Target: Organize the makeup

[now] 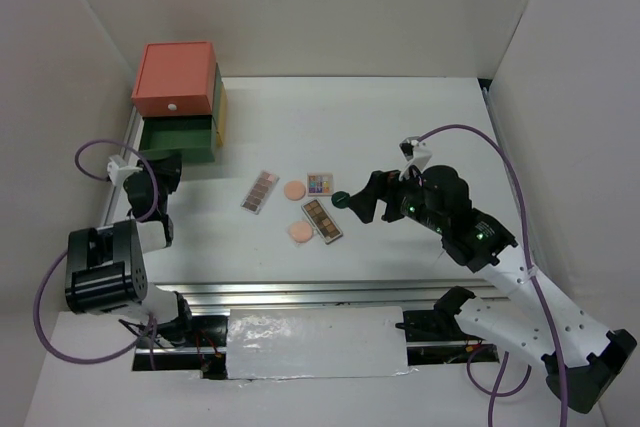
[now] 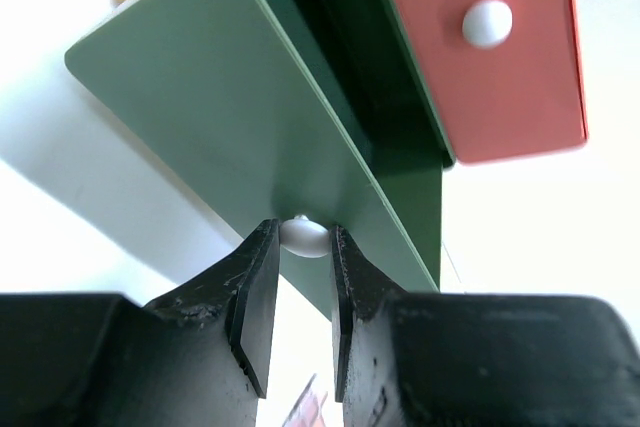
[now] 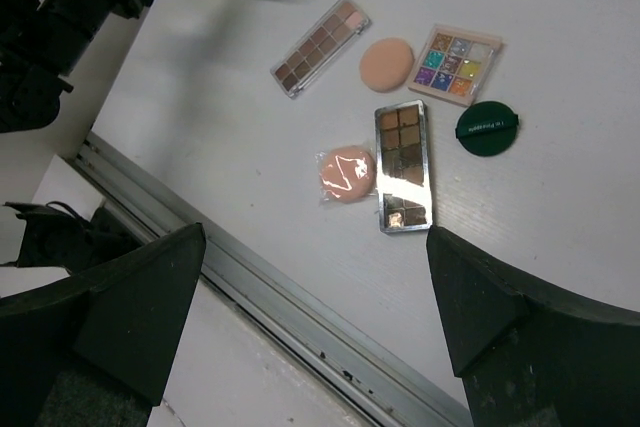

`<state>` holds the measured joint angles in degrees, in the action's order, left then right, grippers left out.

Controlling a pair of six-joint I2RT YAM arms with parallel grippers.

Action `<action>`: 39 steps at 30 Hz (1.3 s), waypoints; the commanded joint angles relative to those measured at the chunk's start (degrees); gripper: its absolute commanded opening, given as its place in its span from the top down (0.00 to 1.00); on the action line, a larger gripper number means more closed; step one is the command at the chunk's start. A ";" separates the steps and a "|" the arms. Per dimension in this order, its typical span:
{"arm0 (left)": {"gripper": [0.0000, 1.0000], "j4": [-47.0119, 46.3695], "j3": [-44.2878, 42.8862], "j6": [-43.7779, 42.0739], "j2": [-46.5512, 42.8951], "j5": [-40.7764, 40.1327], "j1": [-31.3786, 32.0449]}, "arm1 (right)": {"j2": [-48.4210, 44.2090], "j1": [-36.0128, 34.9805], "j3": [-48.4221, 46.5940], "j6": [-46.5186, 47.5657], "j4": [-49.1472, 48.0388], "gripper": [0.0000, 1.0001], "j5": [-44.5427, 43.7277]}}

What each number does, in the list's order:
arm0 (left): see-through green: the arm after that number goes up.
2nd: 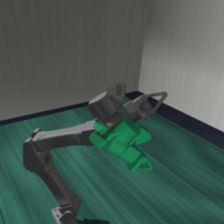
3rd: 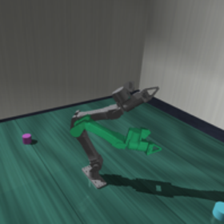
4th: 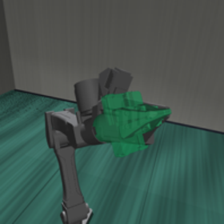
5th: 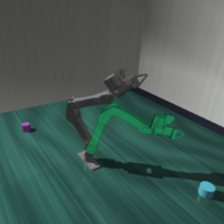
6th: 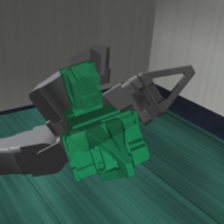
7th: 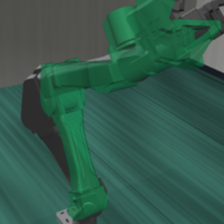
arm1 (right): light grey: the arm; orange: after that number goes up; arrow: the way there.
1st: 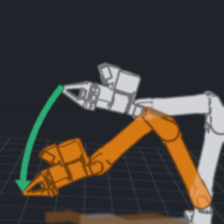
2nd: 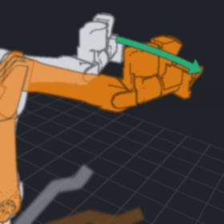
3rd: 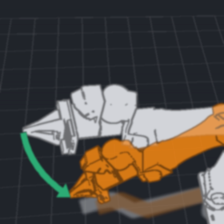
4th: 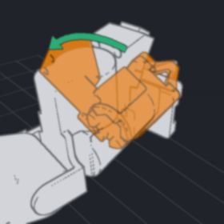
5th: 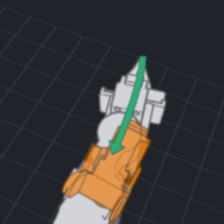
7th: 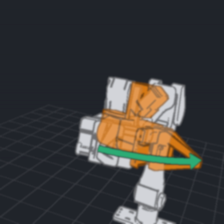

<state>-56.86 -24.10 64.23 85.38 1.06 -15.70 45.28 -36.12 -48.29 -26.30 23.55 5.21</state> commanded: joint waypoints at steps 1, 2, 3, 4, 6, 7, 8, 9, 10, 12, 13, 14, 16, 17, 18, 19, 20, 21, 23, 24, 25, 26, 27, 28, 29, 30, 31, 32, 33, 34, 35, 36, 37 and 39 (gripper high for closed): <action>0.79 -1.50 3.78 -1.74 -7.83 -0.80 -0.20 | -0.89 0.00 0.65 -0.50 -2.02 0.00 0.59; 0.78 -0.54 5.27 -1.74 -9.26 -0.80 -0.20 | -0.89 -0.09 0.74 -0.50 -2.19 0.00 0.67; 0.74 0.34 5.64 -2.17 -11.53 -0.80 -0.20 | -0.63 -0.01 0.83 -0.59 -2.28 0.00 0.59; 0.69 3.13 5.73 -2.35 -12.51 -2.28 -0.20 | -0.37 0.00 1.01 -0.68 -2.46 0.00 0.50; 0.46 4.74 5.29 -3.31 -14.18 -2.47 -0.20 | 1.12 0.08 1.01 -0.85 -2.81 0.00 0.59; 0.38 5.44 5.20 -3.41 -14.71 -2.64 -0.12 | 1.56 0.00 1.09 -0.94 -3.07 0.00 0.59; 0.28 6.58 4.94 -3.67 -15.07 -2.64 -0.20 | 2.27 0.00 1.10 -1.03 -3.51 0.00 0.76; 0.14 6.76 5.02 -3.84 -15.68 -2.82 -0.20 | 3.58 0.08 1.01 -1.12 -3.77 0.00 0.76; 0.09 7.29 4.94 -3.76 -15.86 -2.90 -0.20 | 4.29 0.00 0.92 -1.12 -3.95 0.00 0.68; 0.01 8.26 5.02 -3.76 -16.04 -2.91 -0.20 | 6.92 -0.01 0.22 -1.38 -3.87 0.00 -0.11; 0.01 8.43 5.11 -3.76 -16.04 -2.99 -0.20 | 7.89 0.00 -0.13 -1.38 -3.69 0.00 -0.29; 0.01 8.43 5.20 -3.76 -15.95 -2.91 -0.20 | 9.64 0.00 -0.31 -1.47 -3.43 0.00 -0.38; 0.00 8.43 5.38 -3.76 -15.34 -2.82 -0.20 | 11.06 0.00 -0.66 -1.64 -3.60 0.00 -0.38; 0.01 8.61 5.46 -3.76 -15.34 -2.56 -0.20 | 12.19 0.08 -0.75 -1.64 -3.69 0.00 -0.29; 0.01 8.87 5.46 -3.84 -15.51 -2.47 -0.20 | 12.73 0.00 -0.92 -1.73 -3.69 0.00 -0.38; 0.01 8.96 5.73 -4.02 -15.77 -2.29 -0.20 | 13.17 0.00 -1.10 -1.73 -3.77 0.00 -0.38; 0.01 9.57 5.82 -4.20 -16.56 -2.03 -0.20 | 14.30 0.00 -1.54 -1.82 -3.60 0.00 -0.99; 0.01 10.45 5.55 -4.28 -17.09 -1.85 -0.20 | 15.01 0.00 -1.72 -1.73 -3.51 0.00 -1.08; 0.01 13.34 4.68 -5.24 -19.27 -1.59 -0.20 | 16.76 -0.44 -2.15 -1.65 -3.42 0.00 -1.26; 0.01 17.36 3.54 -5.51 -20.16 -1.59 -0.20 | 17.38 -0.79 -2.42 -1.64 -3.42 0.00 -2.39; 0.00 19.57 2.83 -6.04 -22.26 -1.07 -0.12 | 18.96 -1.23 -2.77 -1.47 -3.16 0.00 -3.27; 0.01 21.86 2.22 -6.04 -23.32 -0.02 0.06 | 19.93 -2.54 -3.12 -1.38 -2.90 0.00 -4.32; 0.01 27.01 0.73 -6.30 -24.46 2.00 0.23 | 21.33 -3.42 -4.08 -1.12 -2.72 0.00 -5.12; 0.01 30.46 -0.24 -6.74 -25.78 2.28 1.54 | 25.00 -4.22 -4.70 -0.25 -2.46 0.00 -8.00; 0.01 34.58 -1.38 -8.05 -28.49 1.67 2.77 | 27.30 -4.92 -5.58 -0.06 -1.67 0.02 -9.33; 0.01 38.80 -4.09 -8.93 -29.82 -0.60 4.26 | 29.93 -6.06 -8.37 0.02 -0.45 0.04 -10.65; 0.01 46.67 -5.59 -10.07 -30.97 -0.79 5.67 | 32.13 -6.76 -9.44 0.46 0.70 0.05 -11.71; 0.01 50.41 -7.18 -11.91 -32.28 -2.88 8.56 | 36.07 -7.47 -10.41 0.73 0.97 0.06 -13.20; 0.01 56.45 -9.98 -12.63 -32.73 -4.56 10.06 | 38.98 -8.35 -11.64 0.73 0.54 0.06 -13.91; 0.01 60.25 -11.40 -13.94 -33.35 -5.18 12.43 | 40.32 -8.53 -11.91 0.64 0.27 0.06 -15.13; 0.01 63.42 -12.72 -14.30 -33.96 -5.80 13.67 | 41.46 -8.53 -12.26 0.64 0.27 0.06 -15.41; 0.01 66.15 -14.64 -14.74 -34.66 -6.59 14.90 | 42.60 -8.62 -12.87 0.81 0.18 0.06 -15.76; 0.01 68.35 -15.36 -15.35 -35.54 -7.38 15.78 | 44.96 -8.62 -13.05 1.25 0.18 0.06 -16.11; 0.01 74.33 -16.24 -16.15 -38.79 -7.74 19.74 | 47.52 -8.70 -14.54 1.69 0.88 0.07 -16.46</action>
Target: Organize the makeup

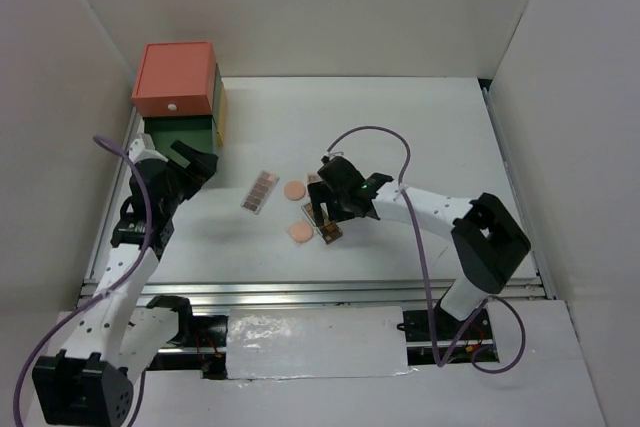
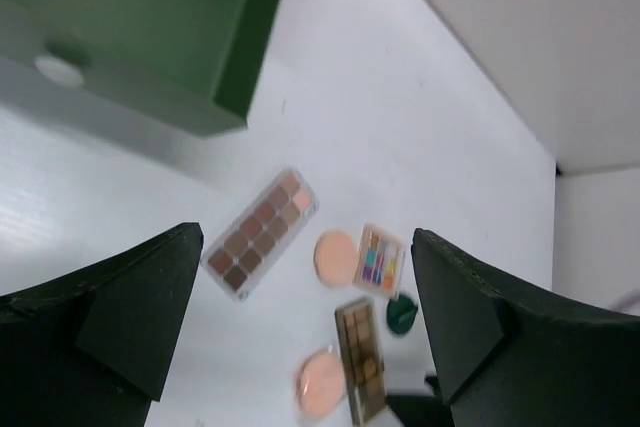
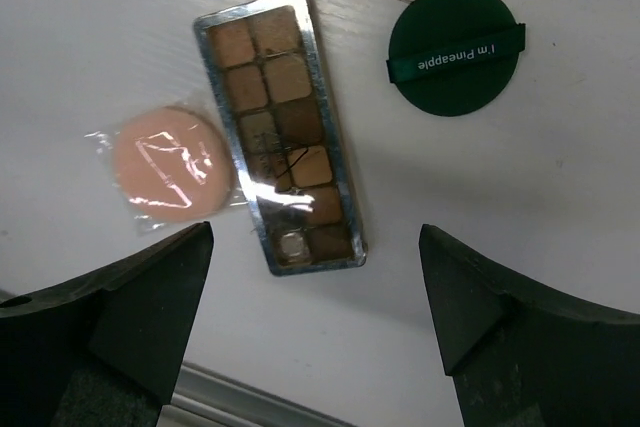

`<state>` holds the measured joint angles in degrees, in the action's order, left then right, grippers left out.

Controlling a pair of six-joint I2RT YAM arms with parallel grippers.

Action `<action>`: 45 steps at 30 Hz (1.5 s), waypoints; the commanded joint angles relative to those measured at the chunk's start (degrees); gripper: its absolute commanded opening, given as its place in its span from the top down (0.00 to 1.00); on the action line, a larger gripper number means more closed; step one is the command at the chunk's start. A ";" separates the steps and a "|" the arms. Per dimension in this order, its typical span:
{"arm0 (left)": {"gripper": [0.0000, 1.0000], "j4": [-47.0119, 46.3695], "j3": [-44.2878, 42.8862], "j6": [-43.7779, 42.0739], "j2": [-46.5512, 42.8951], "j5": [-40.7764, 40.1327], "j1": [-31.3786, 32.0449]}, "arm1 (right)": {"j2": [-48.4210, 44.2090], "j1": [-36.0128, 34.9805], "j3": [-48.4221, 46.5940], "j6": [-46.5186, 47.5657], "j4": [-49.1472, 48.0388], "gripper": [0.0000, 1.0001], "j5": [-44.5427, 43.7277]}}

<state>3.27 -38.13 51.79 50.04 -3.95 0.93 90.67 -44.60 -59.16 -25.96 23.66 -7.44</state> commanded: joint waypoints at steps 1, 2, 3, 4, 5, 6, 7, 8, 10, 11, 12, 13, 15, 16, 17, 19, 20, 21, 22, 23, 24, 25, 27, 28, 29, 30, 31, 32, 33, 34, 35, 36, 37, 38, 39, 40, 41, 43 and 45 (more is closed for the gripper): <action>0.01 15.35 -2.04 -4.41 -4.85 -2.30 4.42 | 4.23 -0.40 -4.03 2.04 1.21 0.09 -3.72; 0.01 17.63 -1.86 -4.76 -7.74 -1.86 4.78 | 5.03 -0.84 -4.30 2.22 1.13 0.09 -3.28; 0.01 19.04 -2.03 -5.12 -8.98 -1.68 4.96 | 5.82 -0.93 -4.30 2.05 1.04 0.10 -3.28; 0.01 20.27 -2.12 -6.16 -10.39 -1.51 4.96 | 6.70 -1.54 -4.04 1.87 0.60 0.10 -3.02; 0.01 22.72 -2.21 -6.70 -12.75 -1.85 5.05 | 6.88 -1.80 -3.52 1.79 0.25 0.10 -2.84; 0.01 23.97 -2.82 -7.22 -13.73 -2.29 5.05 | 6.97 -2.07 -3.25 1.09 -0.01 0.10 -3.01; 0.01 25.02 -3.09 -8.27 -15.22 -2.56 5.05 | 6.97 -2.77 -2.99 0.73 -0.28 0.10 -3.45; 0.01 27.03 -3.70 -8.89 -15.76 -2.56 5.05 | 6.89 -2.95 -2.46 0.47 -0.46 0.10 -3.72; 0.01 28.54 -3.97 -10.56 -16.90 -1.51 5.05 | 6.27 -3.21 -1.93 -0.23 -0.55 0.09 -4.07; 0.01 29.94 -3.97 -11.18 -17.17 -0.02 5.05 | 5.92 -3.47 -1.32 -0.41 -0.63 0.09 -4.16; 0.01 30.30 -3.71 -11.97 -17.78 0.60 5.05 | 4.96 -3.74 -0.96 -0.67 -1.07 0.10 -4.77; 0.01 30.74 -3.27 -11.37 -18.13 1.04 5.48 | 4.43 -3.74 -0.53 -0.76 -1.25 0.09 -5.04; 0.01 29.96 -2.39 -11.54 -19.27 3.41 7.41 | 3.46 -4.62 0.09 -0.76 -1.34 0.09 -5.82; 0.01 30.39 -2.48 -11.45 -19.45 3.42 7.77 | 3.46 -5.84 -0.43 -0.76 -0.99 0.09 -6.44; 0.01 31.00 -2.48 -11.01 -19.63 2.46 8.12 | 3.63 -6.46 -0.96 -0.59 -0.55 0.10 -7.14; 0.01 31.19 -2.65 -10.83 -20.07 2.01 9.35 | 5.21 -7.78 -2.97 -0.24 0.86 0.09 -7.67; 0.01 31.19 -2.65 -10.83 -20.07 2.19 9.53 | 5.91 -8.83 -3.77 -0.15 1.38 0.10 -7.94; 0.01 31.36 -2.65 -10.75 -19.81 2.19 9.79 | 7.22 -9.53 -4.47 -0.15 2.26 0.10 -8.29; 0.01 31.10 -2.39 -10.75 -19.63 2.27 9.97 | 7.93 -9.98 -5.87 -0.24 2.62 0.10 -8.99; 0.01 30.84 -2.30 -10.92 -19.20 2.80 10.32 | 9.16 -10.94 -6.49 -0.24 2.97 0.10 -9.08; 0.00 30.75 -2.21 -11.01 -18.84 2.98 10.50 | 9.78 -11.30 -7.11 -0.32 3.14 0.10 -9.26; 0.01 30.83 -2.21 -10.92 -18.67 2.89 10.58 | 10.48 -11.65 -8.33 -0.41 3.32 0.10 -9.52; 0.01 30.83 -2.21 -10.83 -18.23 2.63 11.11 | 12.50 -12.26 -9.48 -0.50 3.67 0.10 -9.87; 0.01 30.83 -2.21 -10.83 -18.31 2.54 11.20 | 13.29 -12.53 -10.62 -0.76 3.85 0.11 -10.05; 0.01 30.92 -2.21 -10.66 -18.23 2.54 11.29 | 14.35 -12.70 -11.06 -0.68 3.85 0.12 -10.13; 0.01 31.10 -2.21 -10.57 -18.49 2.45 11.37 | 14.79 -13.23 -11.50 -0.76 3.68 0.13 -10.22; 0.01 31.18 -2.39 -10.57 -18.58 2.10 11.46 | 15.32 -13.23 -12.12 -0.85 3.50 0.14 -10.22; 0.01 31.36 -2.39 -10.48 -19.10 1.93 11.55 | 16.28 -13.23 -12.47 -1.03 3.32 0.16 -10.40; 0.01 31.45 -2.48 -10.31 -19.36 1.84 11.64 | 16.81 -13.15 -12.82 -1.11 3.24 0.17 -10.66; 0.00 31.54 -2.39 -10.22 -19.63 1.40 11.73 | 17.34 -13.15 -13.61 -1.20 3.23 0.18 -10.84; 0.01 31.62 -2.39 -10.04 -20.15 1.40 11.90 | 18.30 -13.15 -13.97 -1.03 2.89 0.21 -10.66; 0.01 31.54 -2.21 -9.95 -20.42 1.22 11.90 | 18.57 -13.23 -14.40 -0.94 2.62 0.23 -10.32; 0.01 31.62 -2.21 -9.87 -20.51 1.13 11.99 | 19.10 -13.15 -14.58 -0.77 2.36 0.24 -9.88; 0.01 31.54 -2.21 -9.78 -20.77 1.13 12.17 | 19.36 -13.32 -14.85 -0.76 2.09 0.26 -9.61; 0.01 31.54 -2.21 -9.78 -20.86 1.13 12.25 | 19.63 -13.32 -15.20 -0.76 2.00 0.27 -9.17; 0.01 31.71 -2.21 -9.78 -20.86 1.05 12.34 | 19.89 -13.49 -15.46 -0.68 1.92 0.29 -9.08; 0.01 31.63 -2.21 -9.87 -20.77 1.13 12.43 | 20.15 -13.67 -15.72 -0.68 2.00 0.31 -9.08; 0.01 31.62 -2.21 -9.78 -20.77 1.05 12.43 | 20.94 -14.11 -16.69 -0.50 2.70 0.32 -9.26; 0.01 31.54 -2.30 -9.87 -20.86 1.13 12.43 | 21.30 -14.72 -17.74 -0.67 3.23 0.31 -10.39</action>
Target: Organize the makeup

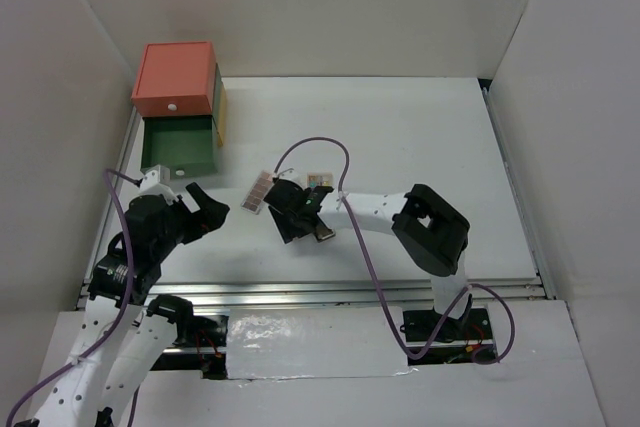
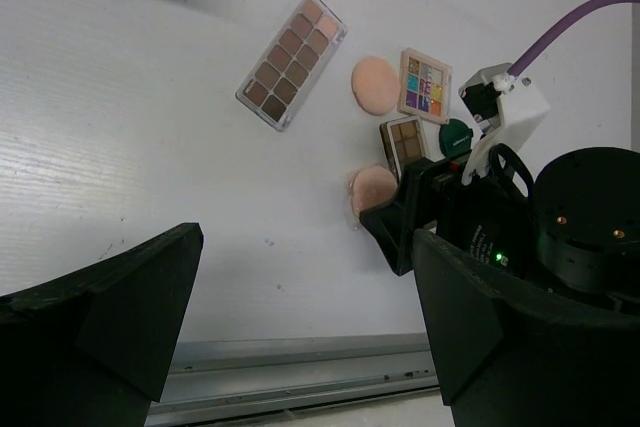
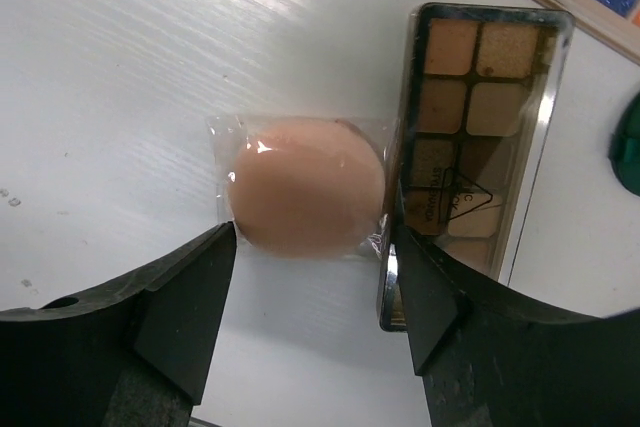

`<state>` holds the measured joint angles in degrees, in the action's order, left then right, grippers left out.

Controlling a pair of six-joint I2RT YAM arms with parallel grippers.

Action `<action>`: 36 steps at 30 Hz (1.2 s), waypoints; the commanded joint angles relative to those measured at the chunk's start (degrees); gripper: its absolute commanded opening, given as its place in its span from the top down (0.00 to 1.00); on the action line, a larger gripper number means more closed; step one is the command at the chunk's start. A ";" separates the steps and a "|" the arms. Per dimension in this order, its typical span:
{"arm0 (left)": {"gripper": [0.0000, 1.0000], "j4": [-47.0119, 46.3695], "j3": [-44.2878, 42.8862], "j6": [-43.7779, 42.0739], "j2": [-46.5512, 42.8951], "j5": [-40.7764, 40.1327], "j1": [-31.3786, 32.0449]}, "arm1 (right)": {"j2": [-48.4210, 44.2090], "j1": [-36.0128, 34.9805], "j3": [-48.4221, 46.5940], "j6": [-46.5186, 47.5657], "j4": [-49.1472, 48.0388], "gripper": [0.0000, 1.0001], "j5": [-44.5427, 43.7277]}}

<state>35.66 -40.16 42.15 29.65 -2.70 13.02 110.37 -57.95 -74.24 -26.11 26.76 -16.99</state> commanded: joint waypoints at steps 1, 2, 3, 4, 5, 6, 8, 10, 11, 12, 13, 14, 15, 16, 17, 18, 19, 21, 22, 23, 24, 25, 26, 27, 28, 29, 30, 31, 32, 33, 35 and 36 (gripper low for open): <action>0.01 -0.85 -0.18 -0.31 -0.47 -0.11 0.34 | 1.61 -1.63 -2.84 -0.70 0.48 0.27 -1.28; 0.01 -0.85 -0.27 -0.32 -0.56 -0.03 0.43 | 1.43 -2.07 -3.02 -0.79 0.48 0.25 -1.55; 0.01 -0.85 -0.09 -0.23 -0.64 -0.03 0.43 | 1.26 -2.25 -3.02 -0.79 0.31 0.23 -1.81; 0.01 -1.03 -0.09 -0.31 -0.73 0.06 0.43 | 1.17 -2.43 -3.19 -1.13 0.22 0.19 -2.08; 0.01 -1.03 -0.09 -0.23 -0.73 0.06 0.43 | 1.08 -2.51 -3.63 -1.22 0.57 0.17 -2.43; 0.01 -1.03 -0.09 -0.31 -0.91 0.06 0.43 | 0.99 -3.04 -3.89 -1.49 0.92 0.15 -3.39; 0.01 -0.94 -0.18 -0.31 -0.82 0.15 0.43 | 0.90 -3.39 -4.42 -1.58 1.01 0.15 -4.27; 0.01 -0.77 -0.18 -0.14 -1.08 0.06 0.52 | 0.90 -3.39 -4.69 -1.40 0.92 0.15 -3.93; 0.01 -0.77 -0.18 -0.14 -1.17 -0.02 0.52 | 0.99 -3.39 -4.95 -1.49 1.01 0.15 -4.27; 0.01 -0.77 -0.18 -0.14 -1.26 -0.03 0.52 | 1.25 -3.48 -5.13 -1.49 0.92 0.15 -4.36; 0.01 -0.59 -0.27 -0.14 -1.43 -0.03 0.52 | 1.43 -3.48 -5.30 -1.49 1.10 0.15 -4.28; 0.01 -0.59 -0.27 -0.14 -1.52 -0.11 0.52 | 1.52 -3.48 -5.56 -1.49 1.01 0.15 -4.01; 0.01 -0.59 -0.27 -0.05 -1.78 -0.11 0.61 | 1.87 -3.57 -5.65 -1.23 0.75 0.16 -3.40; 0.01 -0.59 -0.27 -0.05 -1.79 -0.20 0.61 | 2.13 -3.66 -5.74 -1.14 0.66 0.16 -2.70; 0.01 -0.50 -0.27 0.04 -1.96 -0.38 0.61 | 2.57 -3.66 -6.27 -0.96 0.66 0.16 -1.48; 0.01 -0.50 -0.27 0.04 -1.96 -0.38 0.61 | 3.70 -3.57 -6.71 -0.88 0.83 0.16 -1.03; 0.01 -0.50 -0.27 0.12 -2.14 -0.64 0.61 | 4.32 -3.48 -7.23 -0.87 1.53 0.16 -0.76; 0.01 -0.33 -0.44 0.21 -2.05 -0.81 0.61 | 6.08 -3.48 -8.29 -0.96 2.06 0.18 -0.23; 0.01 -0.24 -0.36 0.21 -2.14 -0.90 0.61 | 6.44 -3.57 -8.47 -1.05 1.89 0.19 0.12; 0.01 -0.15 -0.44 0.30 -2.23 -0.90 0.61 | 6.70 -3.48 -8.47 -1.14 1.98 0.20 0.21; 0.00 -0.24 -0.44 0.30 -2.14 -0.99 0.69 | 7.31 -3.57 -8.56 -1.40 1.98 0.25 0.55; 0.01 -0.15 -0.44 0.30 -2.31 -0.99 0.70 | 7.58 -3.48 -8.90 -1.58 2.67 0.27 0.30; 0.01 -0.15 -0.44 0.30 -2.23 -1.08 0.70 | 7.76 -3.57 -8.99 -1.75 2.85 0.32 0.12; 0.01 -0.15 -0.53 0.30 -2.23 -1.08 0.70 | 7.93 -3.48 -8.91 -1.84 3.03 0.41 0.29; 0.01 -0.24 -0.44 0.30 -2.31 -0.99 0.70 | 7.76 -3.48 -8.56 -1.93 3.12 0.45 0.38; 0.01 -0.15 -0.44 0.30 -2.31 -0.99 0.70 | 7.50 -3.48 -8.03 -2.10 2.86 0.49 0.38; 0.01 -0.15 -0.44 0.30 -2.23 -0.99 0.70 | 6.62 -3.57 -6.98 -2.28 1.99 0.56 1.17; 0.01 -0.24 -0.36 0.39 -2.40 -1.08 0.78 | 6.09 -3.57 -6.36 -2.37 1.54 0.60 1.52; 0.01 -0.33 -0.44 0.39 -2.40 -0.99 0.78 | 4.61 -3.48 -5.75 -2.63 1.01 0.65 1.96; 0.01 -0.24 -0.36 0.39 -2.32 -0.99 0.78 | 3.55 -3.66 -4.96 -2.63 -0.38 0.72 3.53; 0.01 -0.24 -0.44 0.39 -2.40 -0.73 0.78 | -0.65 -3.57 -2.24 -2.81 -2.14 0.75 5.03; 0.01 -0.33 -0.44 0.47 -2.40 -0.47 0.78 | -2.59 -3.48 -1.10 -2.72 -4.59 0.80 6.26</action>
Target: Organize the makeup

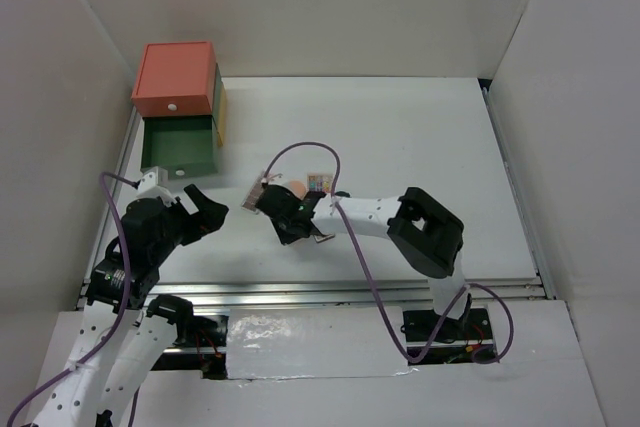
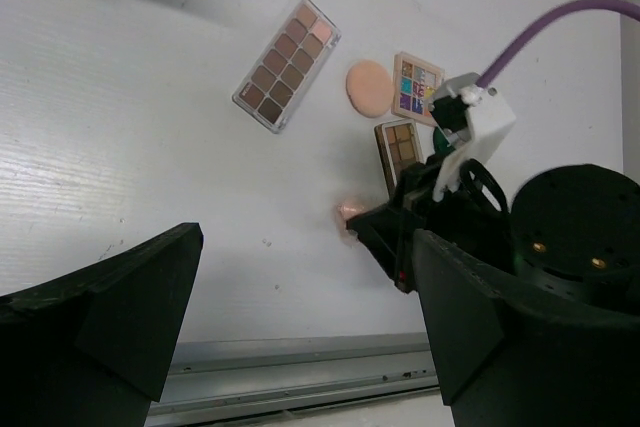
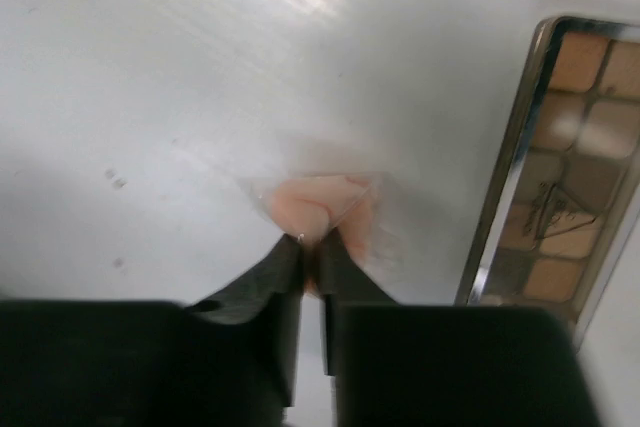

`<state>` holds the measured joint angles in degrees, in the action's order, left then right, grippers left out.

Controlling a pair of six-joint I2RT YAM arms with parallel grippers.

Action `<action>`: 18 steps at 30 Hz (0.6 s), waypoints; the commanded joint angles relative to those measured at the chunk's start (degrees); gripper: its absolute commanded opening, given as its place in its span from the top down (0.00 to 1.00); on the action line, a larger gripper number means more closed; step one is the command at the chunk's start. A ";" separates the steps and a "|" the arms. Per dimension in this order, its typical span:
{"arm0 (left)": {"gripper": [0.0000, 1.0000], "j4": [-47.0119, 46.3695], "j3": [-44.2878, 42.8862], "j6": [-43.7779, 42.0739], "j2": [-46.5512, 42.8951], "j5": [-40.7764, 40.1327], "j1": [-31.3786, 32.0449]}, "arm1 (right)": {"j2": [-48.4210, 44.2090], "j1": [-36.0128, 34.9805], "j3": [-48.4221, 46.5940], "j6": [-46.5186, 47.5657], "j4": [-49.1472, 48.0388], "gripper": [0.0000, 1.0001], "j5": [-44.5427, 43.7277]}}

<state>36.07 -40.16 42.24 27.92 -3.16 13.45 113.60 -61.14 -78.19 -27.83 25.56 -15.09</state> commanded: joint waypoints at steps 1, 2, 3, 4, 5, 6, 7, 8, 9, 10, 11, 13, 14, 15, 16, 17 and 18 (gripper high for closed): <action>0.01 -0.83 -0.53 0.48 -0.59 0.34 0.26 | -7.67 -0.29 5.13 -0.82 -4.54 0.94 6.81; 0.01 -0.92 -0.62 0.65 -0.50 1.56 0.26 | -12.13 -0.38 6.29 -0.64 -5.86 1.00 7.87; 0.01 -1.44 -0.45 0.65 -0.24 2.53 0.26 | -14.70 -0.38 9.17 -0.21 -9.27 1.00 11.45; 0.01 -2.05 -0.44 0.65 -0.15 3.33 0.26 | -19.51 -0.47 10.50 1.10 -10.87 1.00 13.58; 0.01 -2.76 -0.36 0.74 -0.06 6.90 0.26 | -21.82 -0.47 11.74 1.90 -12.71 1.00 16.12; 0.01 -3.72 -0.18 0.74 0.29 9.11 0.26 | -24.11 -0.47 14.18 3.13 -16.47 1.00 19.80; 0.01 -5.56 -0.18 0.91 0.64 11.31 0.26 | -27.96 -0.47 15.34 5.31 -18.42 1.00 27.32; 0.01 -6.53 -0.18 1.61 0.90 13.42 0.26 | -29.65 -0.47 16.13 6.38 -20.18 1.00 31.31; 0.01 -7.59 -0.09 1.97 1.51 18.05 0.26 | -30.97 -0.47 17.36 7.43 -23.16 1.00 35.35; 0.01 -10.03 0.00 2.49 1.78 20.45 0.26 | -32.99 -0.47 17.55 8.49 -24.23 1.00 40.79; 0.01 -11.45 0.26 3.98 1.96 22.56 0.26 | -33.53 -0.38 17.55 8.59 -24.94 1.00 42.84; 0.01 -15.23 1.57 5.91 2.31 29.59 0.26 | -33.62 -0.47 15.80 9.37 -24.69 1.00 45.40; 0.01 -18.81 2.01 8.10 2.57 31.61 0.17 | -33.27 -0.29 15.09 9.38 -24.33 1.00 46.63; 0.01 -20.41 2.71 9.08 2.66 33.46 0.17 | -32.92 -0.29 13.70 9.55 -23.72 1.00 46.73; 0.01 -21.39 2.89 10.13 2.92 35.92 0.26 | -32.40 -0.38 13.25 9.64 -23.72 1.00 46.99; 0.02 -23.05 2.98 11.62 3.01 36.99 0.17 | -32.39 -0.29 12.98 9.55 -24.15 0.99 47.08; 0.04 -23.68 2.98 12.16 3.02 38.56 0.26 | -32.30 -0.38 12.46 9.38 -24.33 0.99 46.82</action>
<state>21.10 -37.28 49.80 30.72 25.39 13.45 80.31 -61.25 -63.37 -20.05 3.73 26.85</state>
